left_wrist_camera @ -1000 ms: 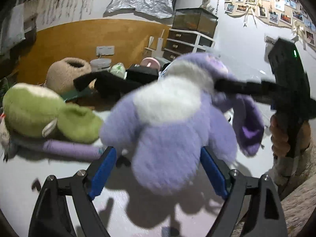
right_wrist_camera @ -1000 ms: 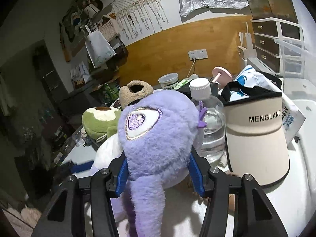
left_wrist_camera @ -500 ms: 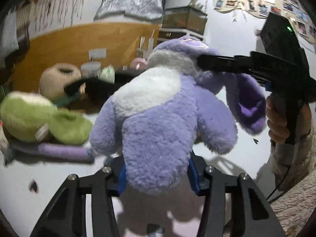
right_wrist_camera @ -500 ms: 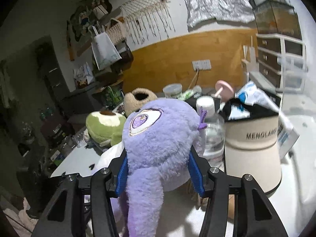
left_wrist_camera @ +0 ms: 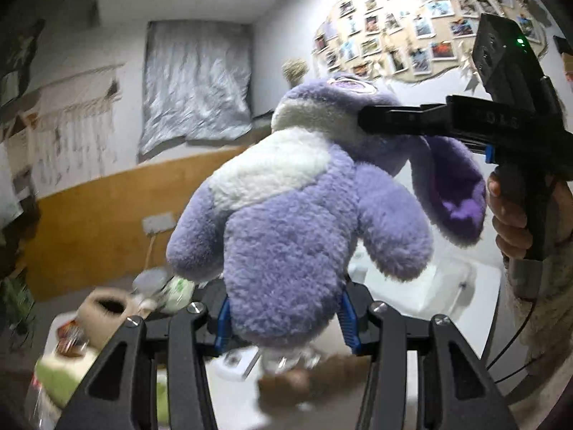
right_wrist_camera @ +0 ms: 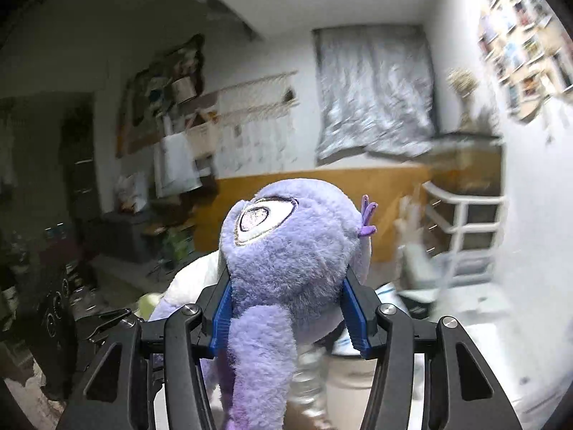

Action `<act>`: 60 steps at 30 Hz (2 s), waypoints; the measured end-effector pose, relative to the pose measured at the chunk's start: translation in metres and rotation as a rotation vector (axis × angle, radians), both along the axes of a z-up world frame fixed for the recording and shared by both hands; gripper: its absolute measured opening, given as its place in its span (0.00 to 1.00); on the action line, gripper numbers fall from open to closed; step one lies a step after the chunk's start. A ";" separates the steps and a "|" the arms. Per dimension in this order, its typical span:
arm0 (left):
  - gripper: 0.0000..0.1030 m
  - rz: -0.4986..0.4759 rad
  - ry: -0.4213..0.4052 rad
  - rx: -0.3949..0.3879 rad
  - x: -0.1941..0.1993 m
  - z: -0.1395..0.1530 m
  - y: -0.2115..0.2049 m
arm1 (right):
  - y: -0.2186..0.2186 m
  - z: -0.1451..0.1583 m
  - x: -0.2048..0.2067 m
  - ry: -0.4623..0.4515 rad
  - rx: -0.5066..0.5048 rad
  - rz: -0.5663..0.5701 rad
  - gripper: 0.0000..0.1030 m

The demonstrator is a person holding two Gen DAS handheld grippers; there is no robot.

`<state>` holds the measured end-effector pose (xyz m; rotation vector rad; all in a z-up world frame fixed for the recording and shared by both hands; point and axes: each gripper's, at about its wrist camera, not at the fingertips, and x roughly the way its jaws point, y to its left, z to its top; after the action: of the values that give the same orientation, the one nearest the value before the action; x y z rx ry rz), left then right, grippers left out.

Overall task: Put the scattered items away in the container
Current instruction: 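Lift the purple plush with the right gripper toward the clear bin, then open the right gripper to drop the purple plush into the bin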

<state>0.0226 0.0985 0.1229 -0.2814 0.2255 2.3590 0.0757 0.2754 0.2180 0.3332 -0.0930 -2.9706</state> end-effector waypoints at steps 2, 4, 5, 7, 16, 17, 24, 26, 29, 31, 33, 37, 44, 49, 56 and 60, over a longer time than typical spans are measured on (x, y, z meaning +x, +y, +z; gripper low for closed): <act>0.46 -0.045 0.009 0.007 -0.011 0.010 0.025 | 0.021 0.008 0.005 0.009 0.018 -0.077 0.53; 0.46 -0.084 0.007 0.008 -0.017 0.018 0.050 | 0.040 0.013 0.009 0.013 0.032 -0.146 0.53; 0.46 -0.109 0.003 0.005 -0.020 0.022 0.069 | 0.050 0.015 0.011 0.015 0.042 -0.186 0.53; 0.46 -0.144 -0.009 -0.008 -0.027 0.027 0.102 | 0.072 0.016 0.016 0.018 0.064 -0.266 0.53; 0.46 -0.260 -0.134 -0.103 -0.059 0.024 0.243 | 0.167 -0.004 0.009 -0.053 0.088 -0.536 0.53; 0.46 -0.266 -0.146 -0.114 -0.061 0.022 0.253 | 0.176 -0.007 0.007 -0.067 0.082 -0.553 0.53; 0.46 -0.296 -0.211 -0.225 -0.073 0.004 0.316 | 0.234 -0.040 -0.005 -0.198 0.001 -0.608 0.53; 0.46 -0.294 -0.215 -0.263 -0.073 -0.003 0.325 | 0.247 -0.051 -0.008 -0.243 -0.036 -0.611 0.53; 0.46 -0.296 -0.220 -0.286 -0.071 -0.012 0.329 | 0.261 -0.063 -0.011 -0.283 -0.081 -0.624 0.53; 0.46 -0.299 -0.222 -0.295 -0.071 -0.015 0.333 | 0.267 -0.068 -0.014 -0.297 -0.095 -0.637 0.53; 0.46 -0.301 -0.225 -0.304 -0.071 -0.017 0.337 | 0.270 -0.072 -0.016 -0.308 -0.088 -0.654 0.53; 0.54 -0.292 -0.227 -0.308 -0.075 -0.020 0.338 | 0.269 -0.075 -0.025 -0.341 -0.049 -0.694 0.56; 0.60 -0.269 -0.226 -0.291 -0.080 -0.019 0.330 | 0.256 -0.079 -0.036 -0.348 0.089 -0.735 0.82; 0.70 -0.253 -0.225 -0.280 -0.083 -0.019 0.324 | 0.254 -0.072 -0.027 -0.304 0.035 -0.727 0.82; 0.70 -0.237 -0.157 -0.246 -0.073 -0.012 0.298 | 0.216 -0.065 -0.013 -0.160 0.148 -0.649 0.82; 0.70 -0.239 -0.172 -0.238 -0.068 -0.011 0.276 | 0.195 -0.066 -0.010 -0.168 0.171 -0.640 0.82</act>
<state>-0.0457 0.3749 0.1116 -0.5383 0.4330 2.0600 0.0661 0.4706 0.1519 0.6903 0.0479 -3.5839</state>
